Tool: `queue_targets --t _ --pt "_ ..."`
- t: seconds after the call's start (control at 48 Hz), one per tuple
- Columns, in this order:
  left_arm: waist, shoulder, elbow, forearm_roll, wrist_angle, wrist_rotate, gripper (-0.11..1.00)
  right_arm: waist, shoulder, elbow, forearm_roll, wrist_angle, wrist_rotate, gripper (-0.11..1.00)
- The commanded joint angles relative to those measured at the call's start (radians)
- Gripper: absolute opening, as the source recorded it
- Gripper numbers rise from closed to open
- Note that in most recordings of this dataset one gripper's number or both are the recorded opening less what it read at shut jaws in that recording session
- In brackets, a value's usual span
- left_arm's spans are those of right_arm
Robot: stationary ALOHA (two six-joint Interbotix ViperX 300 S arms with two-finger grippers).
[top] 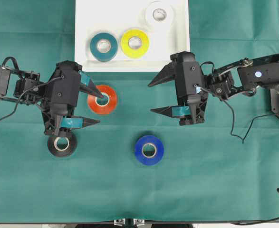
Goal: Put the tape alternately from left to right into the white case.
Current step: 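Release the yellow roll in the tray and withdraw the right gripper, then lower the left gripper onto the red tape roll and grasp it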
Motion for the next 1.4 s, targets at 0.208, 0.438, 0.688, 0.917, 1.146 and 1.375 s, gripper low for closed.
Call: queue_targets --t 0.208,0.438,0.688,0.917,1.146,1.375 --pt "0.015 -0.009 -0.009 -0.002 0.029 -0.012 0.93 0.003 -0.021 -0.009 -0.002 -0.008 0.000 0.82" --pt "0.084 0.055 -0.026 -0.002 0.107 -0.123 0.93 0.005 -0.021 -0.008 -0.002 -0.008 0.000 0.82" --pt "0.121 0.133 -0.086 -0.002 0.242 -0.322 0.93 0.003 -0.021 -0.006 -0.003 -0.008 0.000 0.82" --pt "0.138 0.160 -0.110 -0.002 0.298 -0.454 0.92 0.005 -0.020 -0.002 -0.003 -0.008 -0.002 0.82" --pt "0.143 0.167 -0.123 -0.002 0.322 -0.537 0.92 0.005 -0.020 0.002 -0.002 -0.008 -0.002 0.82" --pt "0.149 0.169 -0.130 -0.002 0.322 -0.561 0.92 0.003 -0.021 0.002 -0.002 -0.008 -0.002 0.82"
